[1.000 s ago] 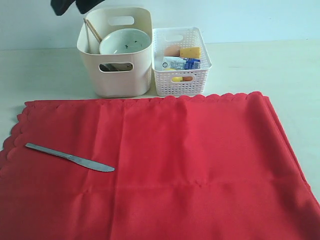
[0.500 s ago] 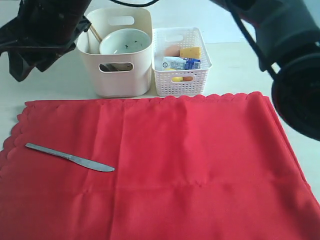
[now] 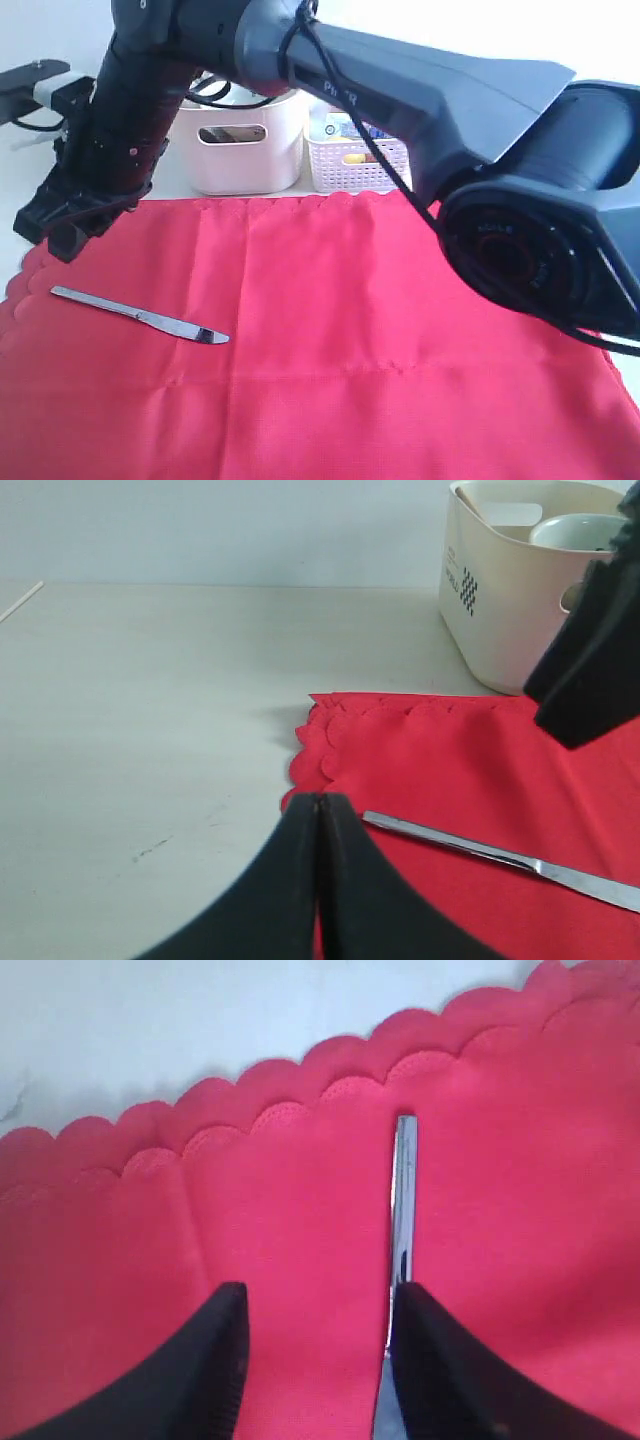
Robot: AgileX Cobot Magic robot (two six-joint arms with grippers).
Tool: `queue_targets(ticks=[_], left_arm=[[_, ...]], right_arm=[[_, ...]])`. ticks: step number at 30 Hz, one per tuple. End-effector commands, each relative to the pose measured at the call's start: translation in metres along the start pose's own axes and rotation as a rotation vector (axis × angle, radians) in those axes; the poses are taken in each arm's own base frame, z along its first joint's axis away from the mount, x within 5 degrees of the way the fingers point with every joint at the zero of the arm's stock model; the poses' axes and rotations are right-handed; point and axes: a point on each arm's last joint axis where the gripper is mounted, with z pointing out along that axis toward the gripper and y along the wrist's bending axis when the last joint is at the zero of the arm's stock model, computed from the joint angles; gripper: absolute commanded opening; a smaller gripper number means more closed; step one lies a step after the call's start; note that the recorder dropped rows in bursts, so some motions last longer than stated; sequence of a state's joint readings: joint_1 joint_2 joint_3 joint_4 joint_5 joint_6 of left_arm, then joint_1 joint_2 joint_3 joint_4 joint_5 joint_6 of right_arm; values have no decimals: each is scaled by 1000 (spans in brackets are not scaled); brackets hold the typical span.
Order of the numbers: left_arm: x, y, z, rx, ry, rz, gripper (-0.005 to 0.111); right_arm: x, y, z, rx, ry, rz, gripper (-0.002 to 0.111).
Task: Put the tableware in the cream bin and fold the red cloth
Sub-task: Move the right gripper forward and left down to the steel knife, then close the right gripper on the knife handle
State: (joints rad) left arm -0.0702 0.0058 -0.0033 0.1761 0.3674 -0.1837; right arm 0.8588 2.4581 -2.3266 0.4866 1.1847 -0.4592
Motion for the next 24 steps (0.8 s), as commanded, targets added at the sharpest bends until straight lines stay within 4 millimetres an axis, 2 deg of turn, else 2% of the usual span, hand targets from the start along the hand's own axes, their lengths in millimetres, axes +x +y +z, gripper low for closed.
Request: queue_targets(ticks=[1, 4, 8, 16, 24], left_arm=[[0, 0, 0, 3, -9, -12, 0], [0, 0, 0, 3, -9, -12, 0], [0, 0, 0, 3, -9, -12, 0], [0, 0, 0, 3, -9, -12, 0], [0, 0, 0, 3, -9, -12, 0]], right_arm=[[6, 1, 26, 12, 51, -29, 45], [13, 2, 47, 72, 116, -33, 45], [15, 1, 61, 149, 122, -18, 45], [25, -2, 86, 183, 168, 0, 45], [32, -13, 92, 264, 207, 12, 42]])
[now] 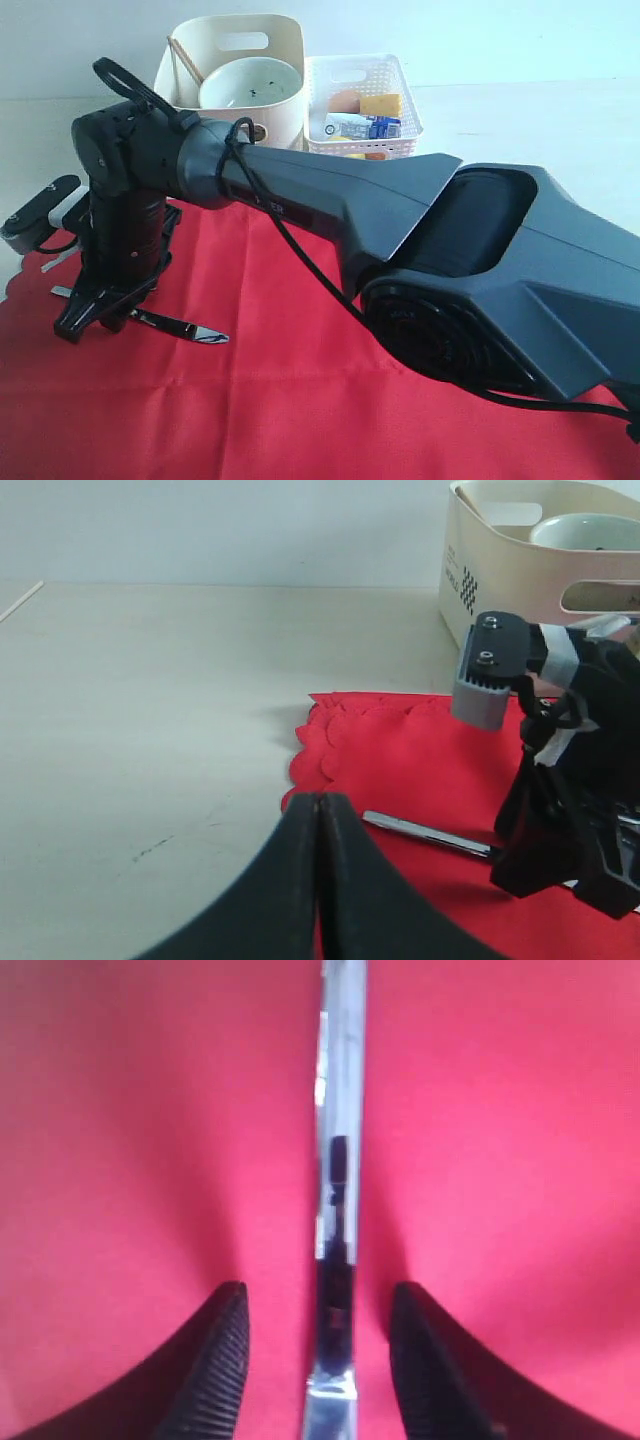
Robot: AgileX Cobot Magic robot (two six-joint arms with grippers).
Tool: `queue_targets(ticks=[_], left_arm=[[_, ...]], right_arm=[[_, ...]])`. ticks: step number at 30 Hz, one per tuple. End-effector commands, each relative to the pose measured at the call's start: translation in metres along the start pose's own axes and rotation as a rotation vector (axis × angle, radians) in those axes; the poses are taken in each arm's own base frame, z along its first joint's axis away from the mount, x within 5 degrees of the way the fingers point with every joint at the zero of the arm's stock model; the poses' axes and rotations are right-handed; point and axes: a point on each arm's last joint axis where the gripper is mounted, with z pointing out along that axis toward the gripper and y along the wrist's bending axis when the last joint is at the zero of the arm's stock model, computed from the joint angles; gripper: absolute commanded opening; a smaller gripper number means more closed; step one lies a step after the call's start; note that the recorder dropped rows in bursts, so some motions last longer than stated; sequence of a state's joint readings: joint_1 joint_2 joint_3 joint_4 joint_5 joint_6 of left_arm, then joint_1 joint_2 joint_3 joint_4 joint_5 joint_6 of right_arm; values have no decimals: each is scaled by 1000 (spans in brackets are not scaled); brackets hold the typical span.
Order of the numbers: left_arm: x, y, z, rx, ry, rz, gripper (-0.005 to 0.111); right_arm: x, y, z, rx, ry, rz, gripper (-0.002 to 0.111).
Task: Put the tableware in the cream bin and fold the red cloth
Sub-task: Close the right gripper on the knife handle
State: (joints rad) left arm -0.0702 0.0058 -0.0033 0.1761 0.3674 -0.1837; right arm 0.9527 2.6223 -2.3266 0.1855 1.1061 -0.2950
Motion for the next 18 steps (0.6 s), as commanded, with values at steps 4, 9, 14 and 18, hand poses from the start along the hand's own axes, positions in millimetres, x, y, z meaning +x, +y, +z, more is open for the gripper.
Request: queue_targets(ticks=[4, 9, 14, 18], left_arm=[[0, 0, 0, 3, -9, -12, 0], [0, 0, 0, 3, -9, -12, 0], [0, 0, 0, 3, -9, -12, 0], [0, 0, 0, 3, -9, -12, 0]], right_arm=[[4, -4, 7, 38, 31, 24, 32], [8, -2, 13, 2, 70, 39, 19], [9, 0, 12, -19, 80, 47, 0], [6, 3, 3, -34, 67, 52, 0]])
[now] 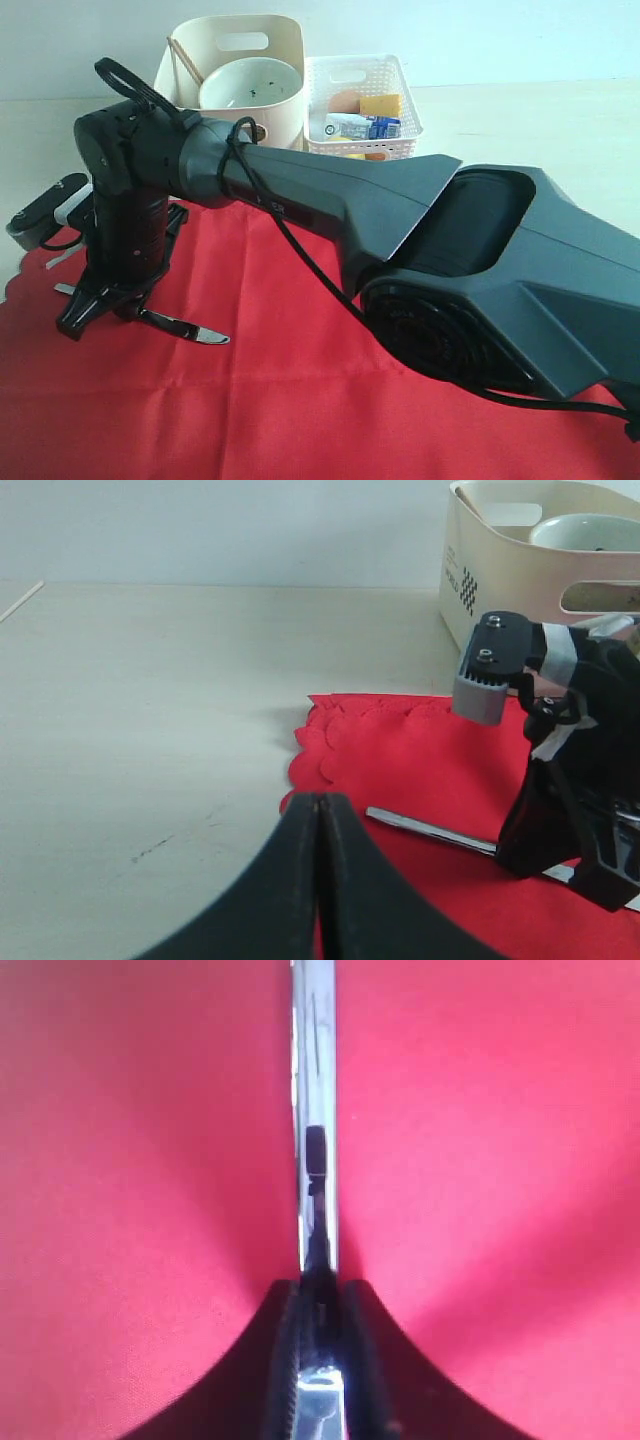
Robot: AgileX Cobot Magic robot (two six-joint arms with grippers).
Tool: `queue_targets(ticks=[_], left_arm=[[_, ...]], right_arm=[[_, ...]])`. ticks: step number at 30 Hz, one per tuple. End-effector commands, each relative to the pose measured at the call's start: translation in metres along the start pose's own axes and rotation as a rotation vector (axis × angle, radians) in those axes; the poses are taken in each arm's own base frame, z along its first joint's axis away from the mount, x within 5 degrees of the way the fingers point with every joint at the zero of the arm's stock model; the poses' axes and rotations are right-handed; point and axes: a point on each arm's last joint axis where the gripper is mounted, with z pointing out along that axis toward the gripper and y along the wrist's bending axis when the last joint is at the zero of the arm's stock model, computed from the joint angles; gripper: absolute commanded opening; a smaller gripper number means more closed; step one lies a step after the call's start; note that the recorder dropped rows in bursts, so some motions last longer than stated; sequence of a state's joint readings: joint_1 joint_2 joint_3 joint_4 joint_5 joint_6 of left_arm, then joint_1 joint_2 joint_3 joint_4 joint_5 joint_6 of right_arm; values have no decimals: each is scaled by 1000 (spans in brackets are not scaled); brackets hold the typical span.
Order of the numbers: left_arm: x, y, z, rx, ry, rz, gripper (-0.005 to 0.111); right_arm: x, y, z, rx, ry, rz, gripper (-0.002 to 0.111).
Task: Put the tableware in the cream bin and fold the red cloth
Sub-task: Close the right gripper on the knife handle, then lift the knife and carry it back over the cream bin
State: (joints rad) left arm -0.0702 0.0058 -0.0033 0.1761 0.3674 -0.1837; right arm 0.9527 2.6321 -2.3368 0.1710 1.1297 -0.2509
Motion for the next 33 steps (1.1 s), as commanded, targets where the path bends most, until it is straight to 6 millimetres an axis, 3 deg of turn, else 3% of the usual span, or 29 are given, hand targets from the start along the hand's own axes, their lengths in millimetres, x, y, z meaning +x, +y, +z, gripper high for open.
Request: queue_targets(ticks=[1, 5, 15, 25, 30, 33], left_arm=[[0, 0, 0, 3, -9, -12, 0], [0, 0, 0, 3, -9, -12, 0], [0, 0, 0, 3, -9, -12, 0], [0, 0, 0, 3, -9, -12, 0], [0, 0, 0, 3, -9, -12, 0], [0, 0, 0, 3, -9, -12, 0]], right_arm=[[3, 4, -4, -39, 33, 12, 0], [-3, -1, -29, -26, -20, 47, 0], [-9, -37, -111, 17, -202, 153, 0], [-13, -77, -202, 51, -568, 271, 0], [-13, -100, -233, 111, -754, 315, 0], [-13, -115, -242, 158, -847, 337, 0]])
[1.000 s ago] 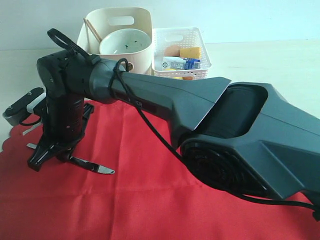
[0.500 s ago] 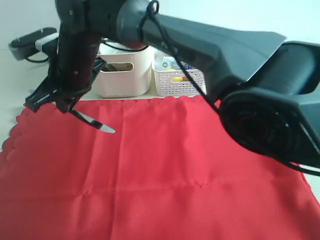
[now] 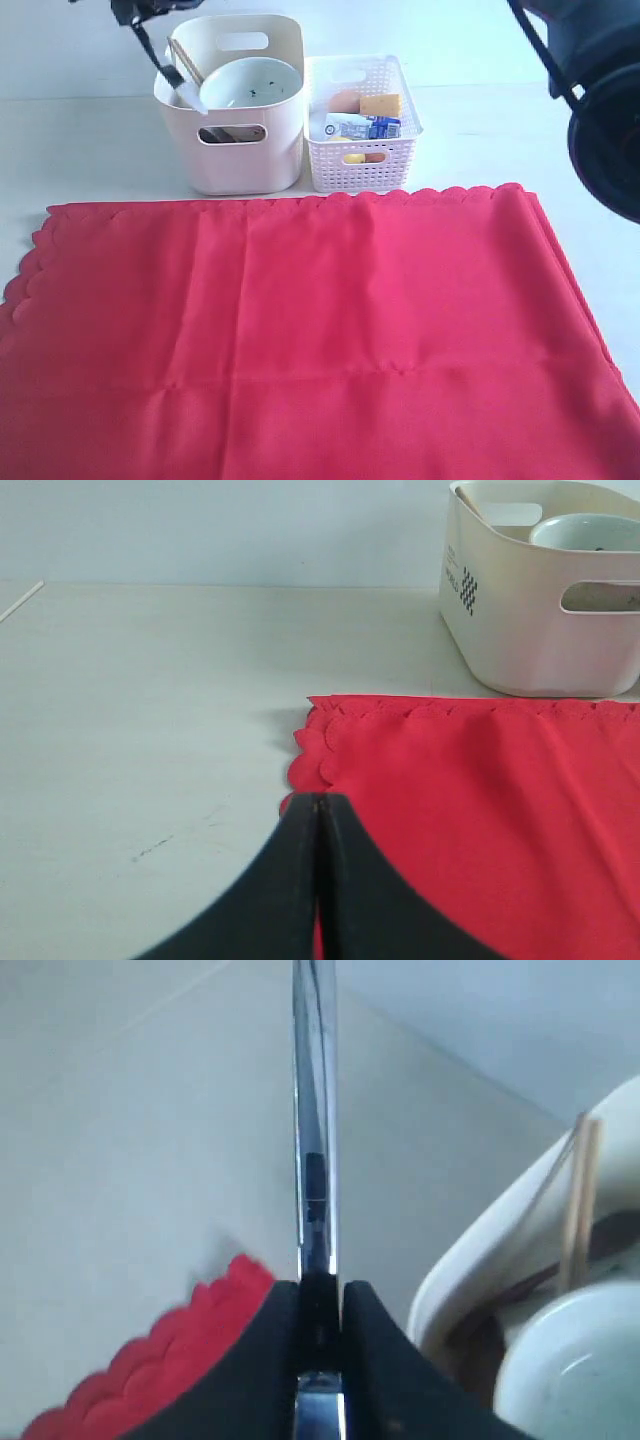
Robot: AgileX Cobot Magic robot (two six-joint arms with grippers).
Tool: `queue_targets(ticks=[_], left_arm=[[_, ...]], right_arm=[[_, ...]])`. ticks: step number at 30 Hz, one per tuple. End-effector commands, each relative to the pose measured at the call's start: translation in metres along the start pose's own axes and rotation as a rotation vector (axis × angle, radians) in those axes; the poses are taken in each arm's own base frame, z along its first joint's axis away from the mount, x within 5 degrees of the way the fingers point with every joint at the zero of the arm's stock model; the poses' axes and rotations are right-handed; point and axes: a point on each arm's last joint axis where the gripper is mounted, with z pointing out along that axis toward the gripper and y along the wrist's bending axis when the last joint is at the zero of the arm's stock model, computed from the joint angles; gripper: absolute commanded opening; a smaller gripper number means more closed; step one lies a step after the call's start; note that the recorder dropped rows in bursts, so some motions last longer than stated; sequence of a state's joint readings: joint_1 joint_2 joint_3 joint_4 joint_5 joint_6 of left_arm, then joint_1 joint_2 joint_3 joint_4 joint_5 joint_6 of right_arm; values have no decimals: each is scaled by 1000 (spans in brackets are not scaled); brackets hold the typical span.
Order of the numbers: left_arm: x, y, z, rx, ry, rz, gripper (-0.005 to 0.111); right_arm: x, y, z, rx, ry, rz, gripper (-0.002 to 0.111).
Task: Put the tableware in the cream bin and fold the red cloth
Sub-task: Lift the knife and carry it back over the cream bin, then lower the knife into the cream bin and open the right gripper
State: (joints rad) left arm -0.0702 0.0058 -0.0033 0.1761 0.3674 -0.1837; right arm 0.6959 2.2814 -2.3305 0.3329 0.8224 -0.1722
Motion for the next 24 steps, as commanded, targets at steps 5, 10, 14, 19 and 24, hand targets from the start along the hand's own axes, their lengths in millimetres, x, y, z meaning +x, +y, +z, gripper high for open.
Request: queue_targets(ticks=[5, 10, 14, 19, 24], left_arm=[[0, 0, 0, 3, -9, -12, 0], [0, 0, 0, 3, -9, -12, 0], [0, 0, 0, 3, -9, -12, 0], [0, 0, 0, 3, -9, -12, 0], [0, 0, 0, 3, -9, -12, 0]], right_arm=[[-26, -38, -11, 104, -279, 25, 0], [-17, -56, 5, 159, -278, -7, 0], [-10, -54, 12, 216, -226, -100, 0], [-2, -56, 22, 219, -173, -105, 0], [13, -56, 38, 250, -93, -166, 0]])
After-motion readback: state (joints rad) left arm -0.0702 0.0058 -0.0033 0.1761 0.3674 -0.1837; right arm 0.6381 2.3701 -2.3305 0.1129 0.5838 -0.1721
